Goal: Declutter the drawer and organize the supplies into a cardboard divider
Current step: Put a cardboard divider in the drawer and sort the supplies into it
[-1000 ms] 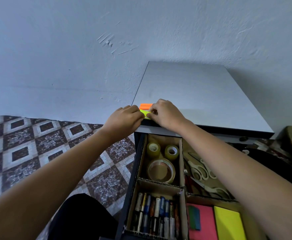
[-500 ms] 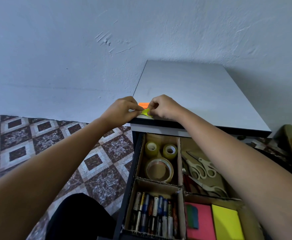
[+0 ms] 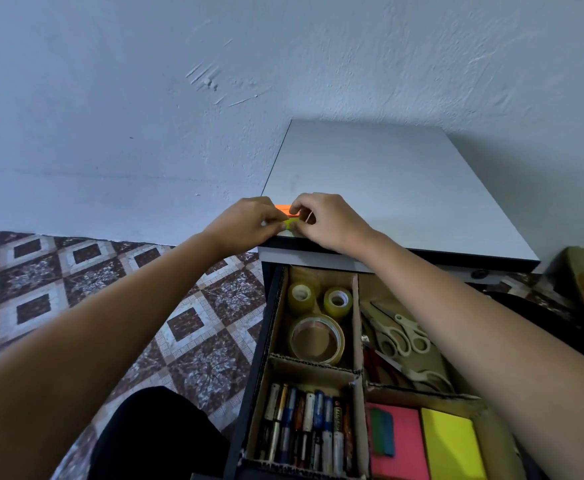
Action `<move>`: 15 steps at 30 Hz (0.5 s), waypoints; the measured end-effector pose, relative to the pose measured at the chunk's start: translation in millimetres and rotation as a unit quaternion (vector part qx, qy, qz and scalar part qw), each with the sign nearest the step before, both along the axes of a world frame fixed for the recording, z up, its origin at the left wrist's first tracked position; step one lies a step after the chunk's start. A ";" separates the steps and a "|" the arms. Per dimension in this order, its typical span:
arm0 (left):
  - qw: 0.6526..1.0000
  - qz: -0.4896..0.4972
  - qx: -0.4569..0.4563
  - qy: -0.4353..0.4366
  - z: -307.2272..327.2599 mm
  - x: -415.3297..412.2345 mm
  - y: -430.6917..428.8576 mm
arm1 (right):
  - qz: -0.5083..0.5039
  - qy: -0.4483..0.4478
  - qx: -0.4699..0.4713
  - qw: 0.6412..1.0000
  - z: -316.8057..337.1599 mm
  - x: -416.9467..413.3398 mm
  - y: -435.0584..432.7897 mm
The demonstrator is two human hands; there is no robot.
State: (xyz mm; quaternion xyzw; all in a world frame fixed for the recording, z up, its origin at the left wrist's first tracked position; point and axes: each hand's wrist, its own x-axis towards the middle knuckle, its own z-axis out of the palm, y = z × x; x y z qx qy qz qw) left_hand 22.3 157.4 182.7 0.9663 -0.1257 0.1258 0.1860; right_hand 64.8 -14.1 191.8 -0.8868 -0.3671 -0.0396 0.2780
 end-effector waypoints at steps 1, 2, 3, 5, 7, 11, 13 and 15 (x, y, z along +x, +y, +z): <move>1.000 0.000 0.000 -0.002 -0.6 -0.9 -1.0 | -0.003 -0.014 -0.003 1.000 -1.9 -1.6 0.2; 1.000 0.001 -0.001 -0.005 -1.2 -1.9 -1.6 | -0.008 -0.029 -0.006 1.000 -4.4 -2.7 0.5; 1.000 0.002 -0.002 -0.007 -2.0 -2.9 -2.2 | -0.014 -0.043 -0.010 0.999 -7.0 -3.5 0.1; 1.000 0.006 -0.003 -0.006 -2.6 -4.9 -2.8 | -0.029 -0.059 -0.013 0.998 -11.3 -4.3 -1.1; 1.000 0.012 0.000 -0.002 -3.2 -5.8 -2.1 | -0.044 -0.062 -0.006 0.997 -13.2 -4.4 -2.7; 1.000 0.029 -0.008 -0.004 -7.5 -6.7 0.3 | -0.055 -0.048 0.008 0.997 -13.4 -4.9 -4.2; 0.999 0.043 -0.012 -0.013 -10.0 -6.6 -0.5 | -0.062 -0.037 0.021 0.997 -13.5 -5.6 -3.6; 0.999 0.052 -0.009 -0.003 -10.6 -7.1 -3.9 | -0.073 -0.024 0.033 0.996 -14.0 -6.1 -2.3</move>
